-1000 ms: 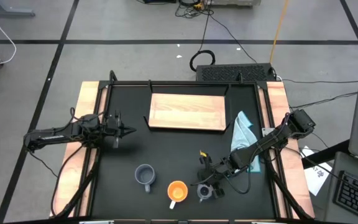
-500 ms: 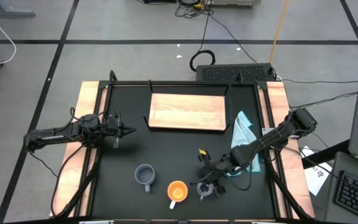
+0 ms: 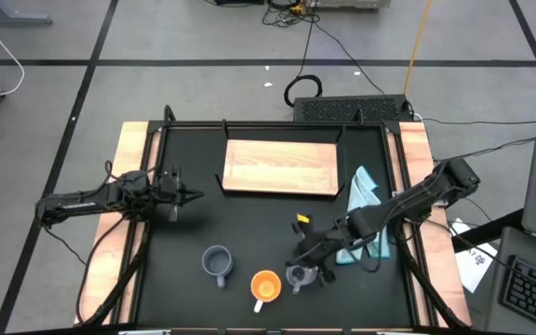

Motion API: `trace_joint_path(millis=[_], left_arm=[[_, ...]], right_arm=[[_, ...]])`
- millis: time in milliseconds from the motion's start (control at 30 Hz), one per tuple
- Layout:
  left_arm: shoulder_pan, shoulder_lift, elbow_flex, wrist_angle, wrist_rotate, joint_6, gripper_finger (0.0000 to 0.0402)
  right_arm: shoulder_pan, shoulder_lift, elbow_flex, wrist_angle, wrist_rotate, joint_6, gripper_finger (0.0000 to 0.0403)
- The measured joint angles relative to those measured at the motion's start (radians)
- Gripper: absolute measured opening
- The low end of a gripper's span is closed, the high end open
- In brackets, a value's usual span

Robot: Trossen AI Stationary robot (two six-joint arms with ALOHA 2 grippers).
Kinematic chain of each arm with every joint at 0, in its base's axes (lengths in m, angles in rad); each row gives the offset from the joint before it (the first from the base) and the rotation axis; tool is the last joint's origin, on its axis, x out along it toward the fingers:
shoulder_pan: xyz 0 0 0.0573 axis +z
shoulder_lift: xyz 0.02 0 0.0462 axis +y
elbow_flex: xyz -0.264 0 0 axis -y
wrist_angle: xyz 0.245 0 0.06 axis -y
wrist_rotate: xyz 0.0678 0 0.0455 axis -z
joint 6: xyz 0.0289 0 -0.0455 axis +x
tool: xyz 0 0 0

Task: Stack small to large cups/mugs on shelf
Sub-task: Put the transparent mug on the shelf

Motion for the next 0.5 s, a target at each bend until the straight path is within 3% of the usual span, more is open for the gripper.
trace_joint_path(millis=[267,500], left_arm=[[0.0,0.0,0.0,0.0,0.0,0.0,0.0003],[0.0,0.0,0.0,0.0,0.0,0.002,0.0003]], right_arm=[[-0.025,-0.033,0.0,0.068,-0.001,-0.087,0.0],[-0.112,-0.032,-0.001,0.058,-0.032,-0.13,0.0]])
